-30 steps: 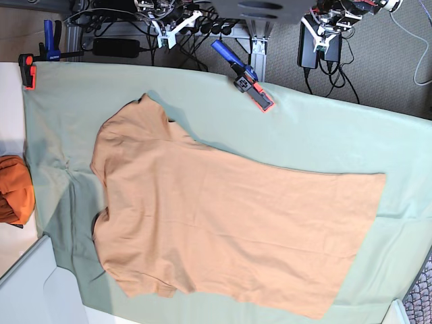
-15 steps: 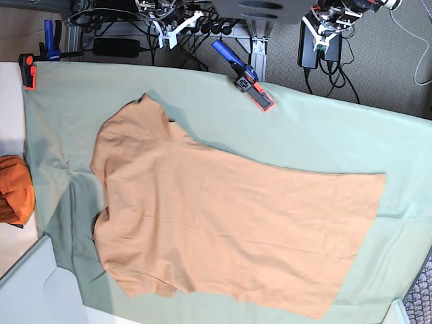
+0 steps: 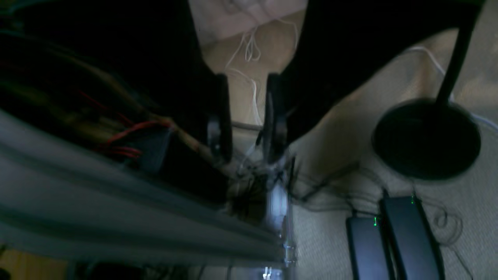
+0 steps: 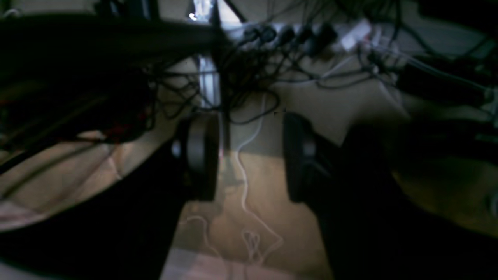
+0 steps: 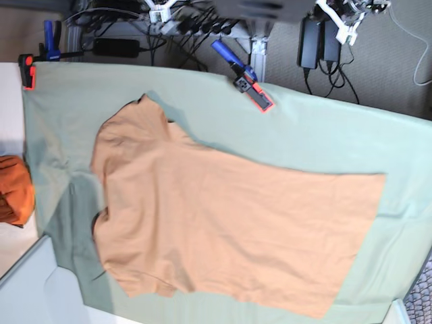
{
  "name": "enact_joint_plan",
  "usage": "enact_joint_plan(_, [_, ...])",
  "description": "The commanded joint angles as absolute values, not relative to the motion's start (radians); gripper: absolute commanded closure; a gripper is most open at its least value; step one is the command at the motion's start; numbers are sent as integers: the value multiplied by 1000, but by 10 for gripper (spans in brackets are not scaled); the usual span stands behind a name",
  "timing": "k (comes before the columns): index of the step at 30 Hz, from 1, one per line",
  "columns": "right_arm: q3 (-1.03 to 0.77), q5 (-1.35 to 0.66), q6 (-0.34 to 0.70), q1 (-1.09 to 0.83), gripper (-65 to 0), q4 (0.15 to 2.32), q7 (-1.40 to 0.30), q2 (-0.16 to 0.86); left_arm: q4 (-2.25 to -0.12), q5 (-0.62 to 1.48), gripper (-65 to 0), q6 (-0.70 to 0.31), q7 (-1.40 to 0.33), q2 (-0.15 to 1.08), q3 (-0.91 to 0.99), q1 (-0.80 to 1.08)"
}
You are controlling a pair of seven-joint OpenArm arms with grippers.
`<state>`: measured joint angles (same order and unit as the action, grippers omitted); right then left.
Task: Fold the T-shirt properly
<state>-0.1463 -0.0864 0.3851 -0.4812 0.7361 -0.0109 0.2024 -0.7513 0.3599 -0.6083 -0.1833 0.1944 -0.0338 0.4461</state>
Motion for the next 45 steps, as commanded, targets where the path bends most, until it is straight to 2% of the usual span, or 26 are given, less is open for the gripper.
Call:
enact_joint_plan(1, [-149, -126, 476, -518, -271, 796, -28, 230, -804, 367, -177, -668, -193, 207, -5, 476])
enact_joint_plan(2, [-149, -159, 476, -552, -271, 854, -65, 246, -857, 372, -177, -698, -220, 212, 23, 500])
enact_joint_plan(8, [-173, -302, 476, -761, -271, 1212, -204, 330, -1167, 592, -177, -698, -366, 241, 164, 647])
enact_joint_plan(15, [-327, -520, 476, -974, -271, 1650, -327, 347, -1523, 707, -177, -698, -461, 293, 277, 819])
enact_joint_plan(19, [-454, -713, 476, -1009, -271, 1847, -436, 337, -1695, 707, -177, -698, -461, 317, 322, 897])
enact_joint_plan(22, [-545, -780, 476, -976, -272, 1925, -442, 319, -1791, 707, -177, -698, -461, 331, 348, 929])
enact_joint_plan(31, [-595, -769, 474, -663, -272, 1905, -442, 208, -1840, 706, -177, -698, -464, 360, 360, 934])
enact_joint_plan(39, [-588, -726, 464, -448, -272, 1651, -444, 120, -1840, 719, -183, -698, -491, 368, 360, 957])
enact_joint_plan(45, [-536, -741, 465, -373, -272, 1531, -447, 71, -1841, 742, -277, -698, -491, 382, 360, 958])
